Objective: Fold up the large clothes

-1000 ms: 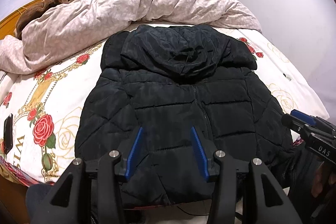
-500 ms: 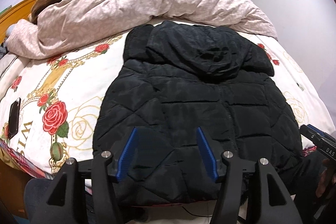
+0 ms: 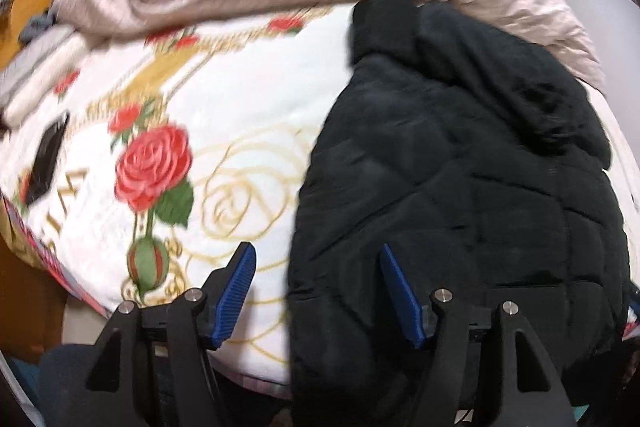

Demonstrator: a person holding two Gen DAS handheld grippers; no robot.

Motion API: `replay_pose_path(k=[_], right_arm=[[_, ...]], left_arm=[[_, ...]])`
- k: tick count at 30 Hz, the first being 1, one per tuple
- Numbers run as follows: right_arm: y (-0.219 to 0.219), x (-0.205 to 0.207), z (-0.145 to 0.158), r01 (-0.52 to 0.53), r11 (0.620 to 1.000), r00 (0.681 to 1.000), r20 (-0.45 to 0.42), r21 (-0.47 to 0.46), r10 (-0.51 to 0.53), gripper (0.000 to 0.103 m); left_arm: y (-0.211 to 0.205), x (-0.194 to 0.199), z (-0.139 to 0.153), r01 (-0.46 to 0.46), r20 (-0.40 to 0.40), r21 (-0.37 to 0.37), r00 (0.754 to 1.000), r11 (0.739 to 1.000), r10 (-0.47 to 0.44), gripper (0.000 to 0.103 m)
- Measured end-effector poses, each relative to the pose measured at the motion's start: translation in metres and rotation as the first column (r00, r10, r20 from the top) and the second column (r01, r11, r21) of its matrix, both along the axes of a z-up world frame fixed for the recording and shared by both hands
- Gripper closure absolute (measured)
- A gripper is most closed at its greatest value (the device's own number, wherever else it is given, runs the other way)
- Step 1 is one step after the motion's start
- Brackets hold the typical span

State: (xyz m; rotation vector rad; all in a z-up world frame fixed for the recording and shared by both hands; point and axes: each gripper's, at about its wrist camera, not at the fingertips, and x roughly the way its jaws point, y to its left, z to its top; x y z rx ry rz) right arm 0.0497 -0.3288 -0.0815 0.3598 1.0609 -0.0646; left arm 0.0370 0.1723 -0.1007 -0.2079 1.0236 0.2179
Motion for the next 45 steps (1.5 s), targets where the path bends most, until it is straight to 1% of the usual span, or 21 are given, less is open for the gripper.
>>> replay_pose_path(k=[1, 2, 6, 10, 13, 16, 18, 19, 20, 22, 23, 24, 26, 28, 29, 31, 33, 35, 38, 41, 45], right_arm=[[-0.006, 0.002, -0.006, 0.017, 0.999, 1.000, -0.021, 0.032, -0.016, 0.033], [-0.010, 0.003, -0.010, 0.030, 0.998, 0.999, -0.039, 0.046, -0.028, 0.031], [-0.012, 0.005, -0.018, 0.025, 0.995, 0.998, -0.068, 0.093, -0.018, 0.031], [0.002, 0.001, -0.021, -0.063, 0.985, 0.993, -0.085, 0.161, 0.077, 0.031], [0.004, 0.002, -0.028, -0.084, 0.986, 0.989, -0.109, 0.147, 0.101, 0.031], [-0.001, 0.005, -0.032, -0.070, 0.982, 0.988, -0.121, 0.176, 0.092, 0.031], [0.000, 0.005, -0.031, -0.083, 0.984, 0.987, -0.126, 0.159, 0.104, 0.041], [0.002, 0.004, -0.030, -0.092, 0.983, 0.986, -0.124, 0.157, 0.113, 0.051], [0.002, 0.004, -0.028, -0.097, 0.982, 0.986, -0.117, 0.165, 0.117, 0.062], [0.002, 0.003, -0.024, -0.104, 0.976, 0.987, -0.103, 0.191, 0.125, 0.079], [0.003, 0.005, -0.019, -0.107, 0.973, 0.987, -0.097, 0.202, 0.128, 0.083], [0.004, 0.005, -0.014, -0.114, 0.972, 0.987, -0.089, 0.205, 0.134, 0.085], [0.005, 0.004, 0.008, -0.129, 0.964, 0.989, -0.035, 0.231, 0.141, 0.088], [0.001, 0.001, 0.037, -0.153, 0.952, 0.988, 0.042, 0.265, 0.147, 0.089], [0.000, 0.000, 0.054, -0.171, 0.950, 0.984, 0.085, 0.262, 0.154, 0.089], [-0.001, -0.005, 0.088, -0.205, 0.945, 0.973, 0.160, 0.254, 0.167, 0.090], [-0.002, -0.014, 0.118, -0.231, 0.941, 0.958, 0.225, 0.247, 0.176, 0.090], [-0.003, -0.028, 0.135, -0.250, 0.937, 0.947, 0.263, 0.242, 0.185, 0.090], [-0.007, -0.060, 0.145, -0.257, 0.932, 0.942, 0.281, 0.257, 0.182, 0.090], [-0.014, -0.086, 0.137, -0.230, 0.927, 0.953, 0.260, 0.296, 0.153, 0.090], [-0.010, -0.084, 0.121, -0.189, 0.924, 0.970, 0.210, 0.331, 0.123, 0.090]], left_arm=[[0.003, 0.000, -0.006, -0.006, -0.009, -0.011, 1.000, 1.000, 0.006, 0.033], [0.004, 0.000, -0.011, -0.013, -0.018, -0.018, 1.000, 1.000, 0.012, 0.030], [0.006, -0.001, -0.022, -0.017, -0.038, -0.060, 0.999, 0.998, 0.015, 0.030], [-0.002, -0.007, -0.026, 0.002, -0.040, -0.098, 0.999, 0.995, -0.006, 0.030], [-0.006, -0.005, -0.032, 0.016, -0.064, -0.125, 0.998, 0.992, -0.024, 0.029], [-0.005, -0.003, -0.039, 0.009, -0.084, -0.143, 0.996, 0.990, -0.021, 0.026], [-0.006, -0.002, -0.039, 0.012, -0.086, -0.140, 0.996, 0.990, -0.024, 0.029], [-0.007, -0.002, -0.039, 0.019, -0.085, -0.139, 0.996, 0.990, -0.031, 0.033], [-0.009, -0.002, -0.038, 0.035, -0.079, -0.152, 0.996, 0.988, -0.047, 0.046], [-0.017, -0.001, -0.034, 0.073, -0.072, -0.139, 0.994, 0.988, -0.083, 0.063], [-0.022, -0.001, -0.029, 0.094, -0.066, -0.125, 0.993, 0.988, -0.103, 0.077], [-0.024, -0.001, -0.022, 0.102, -0.060, -0.127, 0.992, 0.987, -0.110, 0.085], [-0.022, -0.004, -0.002, 0.105, -0.016, -0.170, 0.994, 0.980, -0.109, 0.088], [-0.017, -0.011, 0.027, 0.120, 0.067, -0.229, 0.992, 0.966, -0.108, 0.088], [-0.015, -0.015, 0.046, 0.137, 0.117, -0.238, 0.987, 0.962, -0.111, 0.088], [-0.015, -0.021, 0.075, 0.164, 0.187, -0.220, 0.975, 0.961, -0.124, 0.089], [-0.012, -0.033, 0.102, 0.187, 0.246, -0.229, 0.961, 0.955, -0.129, 0.089], [-0.006, -0.047, 0.120, 0.202, 0.282, -0.218, 0.950, 0.955, -0.137, 0.089], [-0.001, -0.072, 0.132, 0.211, 0.307, -0.228, 0.942, 0.950, -0.136, 0.089], [0.003, -0.095, 0.128, 0.212, 0.295, -0.259, 0.946, 0.942, -0.132, 0.089], [0.003, -0.092, 0.115, 0.206, 0.266, -0.279, 0.955, 0.938, -0.131, 0.089]])
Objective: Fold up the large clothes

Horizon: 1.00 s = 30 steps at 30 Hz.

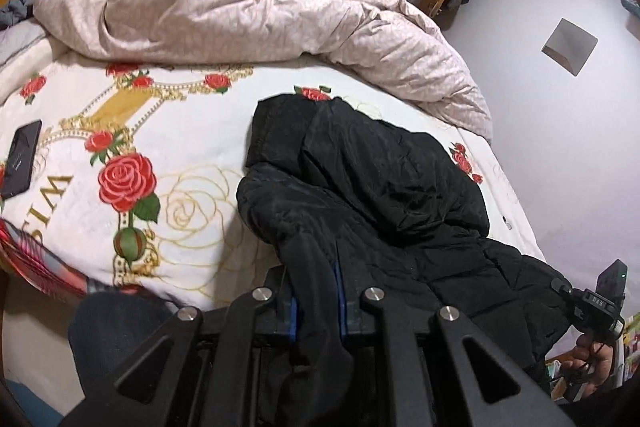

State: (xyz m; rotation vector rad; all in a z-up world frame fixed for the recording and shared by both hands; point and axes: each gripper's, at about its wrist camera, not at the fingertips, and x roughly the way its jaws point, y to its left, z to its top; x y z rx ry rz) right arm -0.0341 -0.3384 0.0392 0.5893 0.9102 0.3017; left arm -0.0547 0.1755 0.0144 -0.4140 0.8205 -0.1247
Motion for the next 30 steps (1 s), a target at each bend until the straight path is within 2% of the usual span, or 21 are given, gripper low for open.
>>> replay_pose_path(k=[3, 7, 11, 14, 19, 24, 27, 30], right_arm=[[-0.002, 0.014, 0.011, 0.004, 1.000, 1.000, 0.021, 0.017, -0.004, 0.090], [-0.001, 0.044, 0.037, 0.002, 1.000, 0.997, 0.074, 0.021, -0.004, 0.090], [-0.004, 0.101, 0.054, 0.029, 0.999, 0.994, 0.100, 0.039, -0.033, 0.090], [-0.004, 0.152, 0.056, 0.050, 0.998, 0.995, 0.087, 0.041, -0.053, 0.089], [-0.006, 0.244, 0.030, 0.070, 0.997, 0.998, 0.001, 0.016, -0.070, 0.088], [-0.007, 0.318, -0.033, 0.075, 0.997, 0.985, -0.156, -0.011, -0.076, 0.085], [-0.008, 0.341, -0.069, 0.087, 0.996, 0.972, -0.218, 0.010, -0.083, 0.083], [-0.012, 0.344, -0.078, 0.096, 0.994, 0.970, -0.227, 0.048, -0.083, 0.080]], left_arm=[[-0.002, 0.003, 0.009, -0.007, 0.023, -0.010, 1.000, 1.000, 0.007, 0.089], [0.004, 0.037, 0.031, -0.019, 0.081, -0.013, 0.997, 1.000, 0.020, 0.089], [0.009, 0.094, 0.051, -0.045, 0.124, -0.022, 0.991, 0.999, 0.048, 0.089], [0.012, 0.144, 0.054, -0.061, 0.122, -0.022, 0.991, 0.998, 0.063, 0.089], [0.012, 0.231, 0.030, -0.077, 0.061, 0.017, 0.995, 0.997, 0.076, 0.088], [0.011, 0.306, -0.039, -0.101, -0.078, 0.044, 0.992, 0.994, 0.104, 0.087], [0.009, 0.325, -0.071, -0.107, -0.124, 0.042, 0.986, 0.993, 0.111, 0.083], [0.008, 0.324, -0.074, -0.102, -0.108, 0.036, 0.989, 0.994, 0.105, 0.083]])
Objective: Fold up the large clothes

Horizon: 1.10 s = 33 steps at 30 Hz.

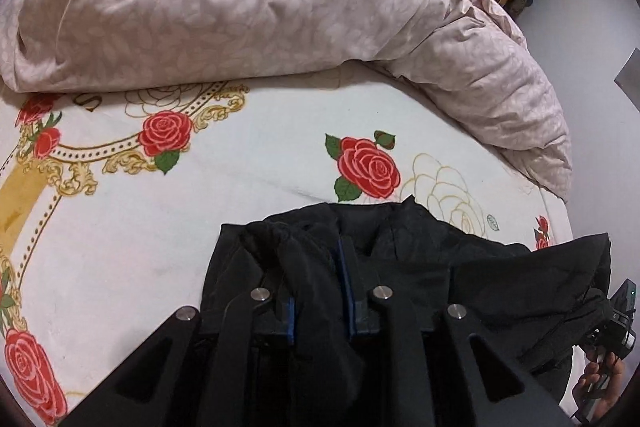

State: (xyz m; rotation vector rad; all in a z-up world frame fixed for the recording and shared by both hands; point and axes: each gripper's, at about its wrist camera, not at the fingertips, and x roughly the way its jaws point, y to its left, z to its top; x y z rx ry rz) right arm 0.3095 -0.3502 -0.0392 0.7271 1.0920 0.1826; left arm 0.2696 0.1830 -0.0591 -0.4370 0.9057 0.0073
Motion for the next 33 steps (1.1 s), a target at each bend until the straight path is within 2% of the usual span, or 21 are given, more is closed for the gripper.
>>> replay_pose_path(k=[3, 4, 5, 7, 10, 11, 12, 14, 16, 18, 20, 23, 27, 30, 33], right_arm=[[-0.006, -0.006, 0.011, -0.020, 0.999, 1.000, 0.018, 0.045, 0.019, 0.071], [-0.010, -0.009, 0.018, -0.021, 0.997, 0.999, 0.030, 0.074, 0.018, 0.061], [-0.014, -0.014, 0.025, -0.021, 0.993, 0.999, 0.051, 0.118, 0.015, 0.043], [-0.018, -0.021, 0.042, -0.008, 0.986, 0.995, 0.101, 0.165, -0.009, 0.024], [-0.021, -0.037, 0.074, 0.027, 0.990, 0.981, 0.188, 0.141, -0.053, 0.024], [-0.020, -0.044, 0.086, 0.036, 0.992, 0.972, 0.225, 0.121, -0.063, 0.024], [-0.017, -0.049, 0.094, 0.041, 0.995, 0.965, 0.254, 0.096, -0.064, 0.024], [-0.003, -0.060, 0.109, 0.031, 0.999, 0.952, 0.304, 0.017, -0.034, 0.024], [0.016, -0.066, 0.114, 0.003, 0.999, 0.945, 0.326, -0.045, 0.012, 0.024], [0.039, -0.069, 0.107, -0.061, 0.991, 0.944, 0.316, -0.118, 0.096, 0.024], [0.062, -0.067, 0.091, -0.118, 0.967, 0.942, 0.283, -0.226, 0.181, 0.024], [0.079, -0.057, 0.055, -0.165, 0.931, 0.949, 0.204, -0.325, 0.239, 0.024], [0.084, -0.043, 0.017, -0.166, 0.895, 0.960, 0.139, -0.414, 0.242, 0.024], [0.083, -0.042, 0.019, -0.150, 0.887, 0.966, 0.126, -0.437, 0.225, 0.024], [0.091, -0.049, 0.042, -0.134, 0.883, 0.955, 0.178, -0.450, 0.236, 0.024]], left_arm=[[0.000, -0.001, 0.006, 0.020, -0.002, 0.002, 1.000, 1.000, -0.020, 0.082], [0.000, -0.001, 0.009, 0.025, -0.002, 0.001, 1.000, 1.000, -0.025, 0.082], [0.001, -0.001, 0.011, 0.026, -0.002, -0.002, 1.000, 1.000, -0.026, 0.080], [0.001, -0.003, 0.018, 0.023, 0.000, -0.021, 1.000, 1.000, -0.024, 0.076], [0.003, -0.007, 0.034, 0.011, 0.035, -0.057, 0.999, 0.998, -0.009, 0.062], [0.004, -0.009, 0.039, 0.011, 0.049, -0.071, 0.999, 0.997, -0.008, 0.054], [0.005, -0.011, 0.046, 0.009, 0.067, -0.085, 0.998, 0.996, -0.004, 0.048], [0.006, -0.014, 0.057, 0.002, 0.094, -0.090, 0.996, 0.996, 0.007, 0.043], [0.007, -0.016, 0.065, -0.011, 0.106, -0.087, 0.994, 0.996, 0.020, 0.042], [0.009, -0.022, 0.071, -0.034, 0.132, -0.056, 0.990, 0.998, 0.041, 0.033], [0.012, -0.028, 0.079, -0.062, 0.176, -0.016, 0.982, 0.998, 0.064, 0.026], [0.013, -0.031, 0.077, -0.065, 0.166, -0.008, 0.984, 0.998, 0.065, 0.025], [-0.012, -0.031, 0.057, 0.050, 0.116, 0.048, 0.992, 0.998, -0.055, 0.025], [-0.036, -0.030, 0.040, 0.127, 0.066, 0.068, 0.989, 0.990, -0.132, 0.025], [-0.065, -0.028, 0.039, 0.198, 0.076, 0.084, 0.976, 0.976, -0.205, 0.025]])
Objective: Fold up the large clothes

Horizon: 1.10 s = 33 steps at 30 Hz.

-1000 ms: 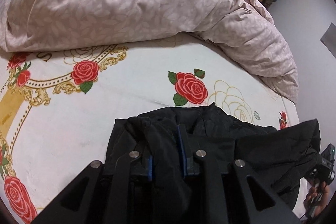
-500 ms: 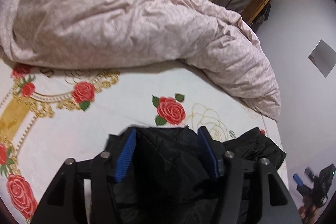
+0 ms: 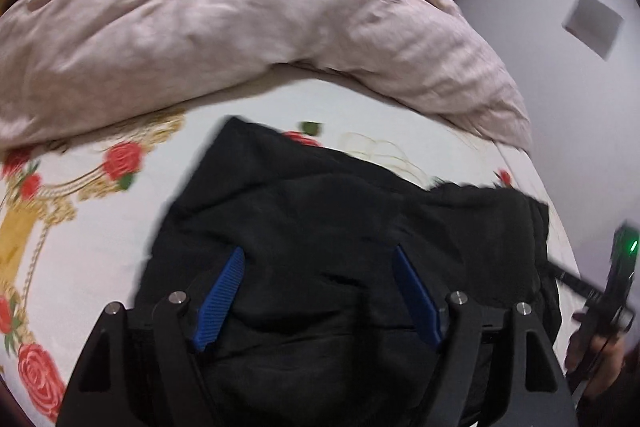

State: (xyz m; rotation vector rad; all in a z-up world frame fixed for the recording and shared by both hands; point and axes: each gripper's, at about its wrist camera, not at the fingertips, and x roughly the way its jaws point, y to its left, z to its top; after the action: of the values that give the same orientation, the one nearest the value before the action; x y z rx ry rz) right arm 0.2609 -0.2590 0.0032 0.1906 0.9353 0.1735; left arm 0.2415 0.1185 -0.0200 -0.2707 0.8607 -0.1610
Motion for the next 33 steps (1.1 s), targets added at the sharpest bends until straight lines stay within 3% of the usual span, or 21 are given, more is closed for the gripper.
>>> replay_pose_path(k=[4, 6, 7, 10, 17, 21, 25, 29, 33], right_arm=[[0.022, 0.009, 0.011, -0.047, 0.996, 0.998, 0.039, -0.076, 0.050, 0.024], [0.029, 0.032, -0.013, -0.053, 0.988, 0.998, -0.044, -0.145, 0.047, 0.024], [0.030, 0.040, -0.025, -0.051, 0.985, 0.997, -0.070, -0.164, 0.040, 0.024], [0.016, 0.053, -0.047, -0.028, 0.993, 0.996, -0.084, -0.118, 0.019, 0.024], [0.013, 0.066, -0.068, 0.004, 0.992, 0.997, -0.076, -0.125, -0.014, 0.023], [0.011, 0.067, -0.053, 0.015, 0.993, 0.995, -0.096, -0.117, -0.026, 0.024], [-0.002, 0.063, -0.024, 0.054, 0.995, 0.998, -0.029, -0.084, -0.056, 0.025], [-0.014, 0.081, -0.054, 0.061, 0.989, 0.991, -0.112, -0.131, -0.076, 0.025], [-0.016, 0.084, -0.071, 0.088, 0.984, 0.990, -0.093, -0.154, -0.103, 0.025]], left_arm=[[-0.035, 0.019, -0.001, 0.056, 0.057, 0.133, 0.996, 0.990, -0.064, 0.025], [-0.038, 0.038, -0.018, 0.031, 0.032, 0.234, 0.999, 0.972, -0.039, 0.025], [-0.034, 0.047, -0.029, 0.009, -0.001, 0.243, 1.000, 0.970, -0.010, 0.025], [-0.025, 0.061, -0.046, -0.019, 0.003, 0.243, 1.000, 0.970, 0.019, 0.025], [-0.031, 0.076, -0.068, -0.035, 0.000, 0.260, 0.999, 0.965, 0.036, 0.024], [-0.030, 0.074, -0.053, -0.002, -0.026, 0.270, 1.000, 0.963, 0.009, 0.024], [-0.012, 0.070, -0.031, -0.024, 0.037, 0.276, 0.999, 0.961, 0.014, 0.024], [0.014, 0.087, -0.053, -0.059, -0.028, 0.281, 0.997, 0.958, 0.070, 0.024], [0.020, 0.094, -0.073, -0.070, -0.034, 0.239, 0.996, 0.969, 0.081, 0.023]])
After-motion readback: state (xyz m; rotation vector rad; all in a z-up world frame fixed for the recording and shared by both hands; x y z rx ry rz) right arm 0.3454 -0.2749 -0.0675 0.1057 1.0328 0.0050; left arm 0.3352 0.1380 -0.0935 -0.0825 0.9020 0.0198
